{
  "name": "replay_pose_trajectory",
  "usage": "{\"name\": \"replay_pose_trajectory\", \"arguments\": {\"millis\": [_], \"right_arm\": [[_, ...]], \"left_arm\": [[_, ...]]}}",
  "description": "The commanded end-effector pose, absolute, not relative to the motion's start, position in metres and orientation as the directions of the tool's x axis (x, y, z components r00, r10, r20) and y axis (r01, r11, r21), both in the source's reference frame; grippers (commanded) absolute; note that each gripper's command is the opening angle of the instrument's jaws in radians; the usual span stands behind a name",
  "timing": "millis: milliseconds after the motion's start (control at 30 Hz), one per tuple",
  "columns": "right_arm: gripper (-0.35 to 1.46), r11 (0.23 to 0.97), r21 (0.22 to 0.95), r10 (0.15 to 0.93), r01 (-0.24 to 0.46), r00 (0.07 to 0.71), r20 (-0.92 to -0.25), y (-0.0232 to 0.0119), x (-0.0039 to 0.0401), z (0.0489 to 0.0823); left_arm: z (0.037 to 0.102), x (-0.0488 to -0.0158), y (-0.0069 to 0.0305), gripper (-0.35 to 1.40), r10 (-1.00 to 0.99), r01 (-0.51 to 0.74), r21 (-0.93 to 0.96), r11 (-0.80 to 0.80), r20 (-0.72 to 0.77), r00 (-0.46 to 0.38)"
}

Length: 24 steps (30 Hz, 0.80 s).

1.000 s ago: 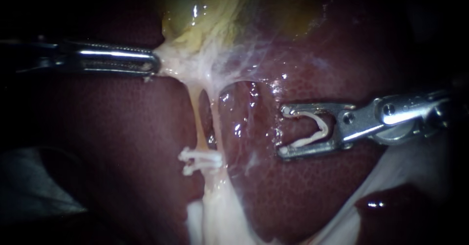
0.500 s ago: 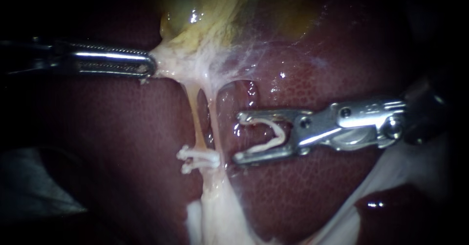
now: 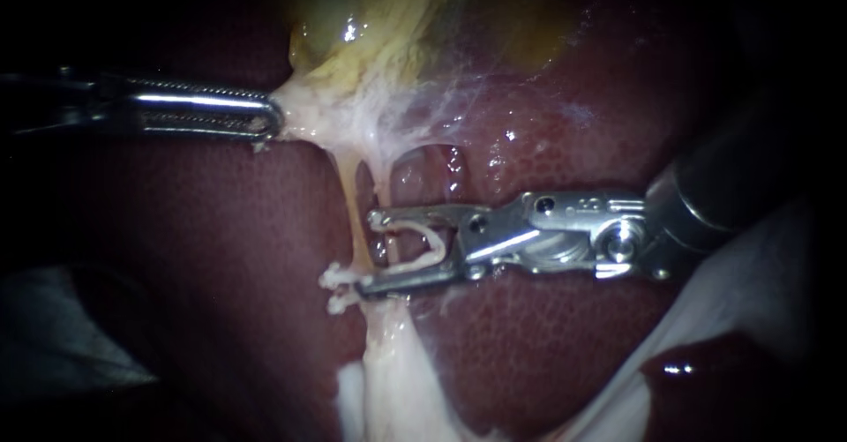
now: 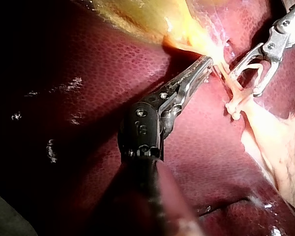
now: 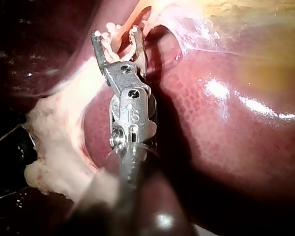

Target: Clipping third clip left tube

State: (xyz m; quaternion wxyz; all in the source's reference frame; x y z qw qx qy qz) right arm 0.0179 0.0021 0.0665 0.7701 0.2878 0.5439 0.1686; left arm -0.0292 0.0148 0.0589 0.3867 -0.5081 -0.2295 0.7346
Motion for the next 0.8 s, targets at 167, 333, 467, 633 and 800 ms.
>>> {"name": "replay_pose_trajectory", "arguments": {"millis": [167,333,467,633,800], "right_arm": [[0.49,0.764,0.642,0.586,0.067,0.345,-0.733,0.0026,0.0179,0.0681],[0.49,0.732,0.674,0.620,0.103,0.311,-0.721,0.0028,0.0185,0.0684],[0.49,0.702,0.699,0.647,0.137,0.286,-0.707,0.0030,0.0199,0.0686],[0.49,0.681,0.713,0.667,0.166,0.262,-0.698,0.0028,0.0213,0.0691],[0.49,0.661,0.721,0.689,0.207,0.214,-0.693,0.0030,0.0226,0.0692]], "left_arm": [[0.0590,-0.0293,0.0148,-0.35,0.801,-0.335,-0.730,-0.596,-0.569,-0.184],[0.0590,-0.0293,0.0148,-0.35,0.801,-0.335,-0.730,-0.596,-0.569,-0.184],[0.0590,-0.0293,0.0148,-0.35,0.801,-0.336,-0.730,-0.596,-0.569,-0.184],[0.0590,-0.0293,0.0148,-0.35,0.801,-0.336,-0.730,-0.596,-0.569,-0.184],[0.0590,-0.0295,0.0148,-0.35,0.801,-0.337,-0.729,-0.596,-0.569,-0.184]]}}
